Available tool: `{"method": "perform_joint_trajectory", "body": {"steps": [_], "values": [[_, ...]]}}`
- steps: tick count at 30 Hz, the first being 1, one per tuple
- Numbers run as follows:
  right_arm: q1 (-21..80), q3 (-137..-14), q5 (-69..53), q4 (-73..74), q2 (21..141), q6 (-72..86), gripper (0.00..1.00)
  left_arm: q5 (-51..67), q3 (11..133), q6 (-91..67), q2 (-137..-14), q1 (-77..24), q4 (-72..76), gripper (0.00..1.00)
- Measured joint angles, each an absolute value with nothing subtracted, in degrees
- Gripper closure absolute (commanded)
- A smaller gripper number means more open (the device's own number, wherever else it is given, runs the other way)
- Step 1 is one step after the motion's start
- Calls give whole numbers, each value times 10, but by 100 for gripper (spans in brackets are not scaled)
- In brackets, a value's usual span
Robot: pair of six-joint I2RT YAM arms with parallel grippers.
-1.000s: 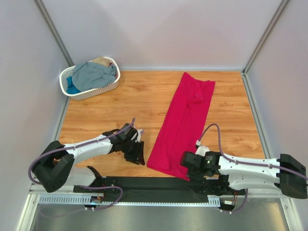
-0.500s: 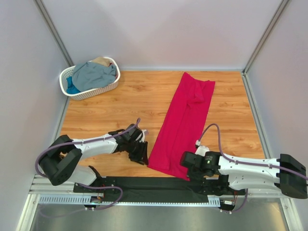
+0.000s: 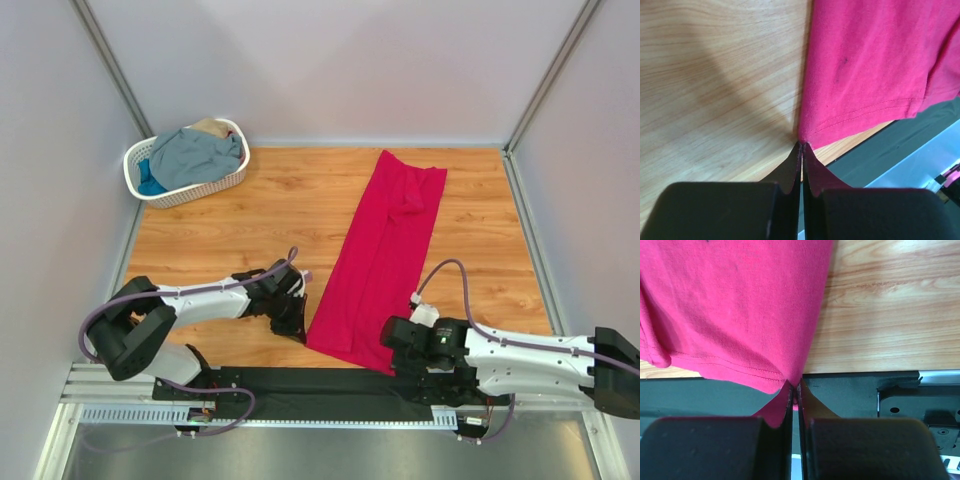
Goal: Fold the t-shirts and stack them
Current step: Fold the tshirt
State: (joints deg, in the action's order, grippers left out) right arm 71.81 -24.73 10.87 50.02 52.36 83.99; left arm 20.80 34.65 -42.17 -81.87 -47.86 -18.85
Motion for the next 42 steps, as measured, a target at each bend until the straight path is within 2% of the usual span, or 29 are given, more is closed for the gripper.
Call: {"method": "perform_joint_trajectory", "body": {"steps": [7,13,20,27,34,42], "values": [[718,-264,116,529,522,831,100,194,377,-428,-804,-491,-223,100],[702,-311,133,555,533,800,100,187,450,-430,-818,-491,-258,100],[544,-361,125,557,566,671,100,185,565,-423,-896,-478,-288,100],[362,-433,97,546,646,504,100,183,715,-403,-995,-420,-336,100],[249,-528,75,523,767,376,100,152,894,-370,-1095,-387,-379,100],[168,-628,65,503,866,290,100,190,1052,-344,-1232,-346,-388,100]]}}
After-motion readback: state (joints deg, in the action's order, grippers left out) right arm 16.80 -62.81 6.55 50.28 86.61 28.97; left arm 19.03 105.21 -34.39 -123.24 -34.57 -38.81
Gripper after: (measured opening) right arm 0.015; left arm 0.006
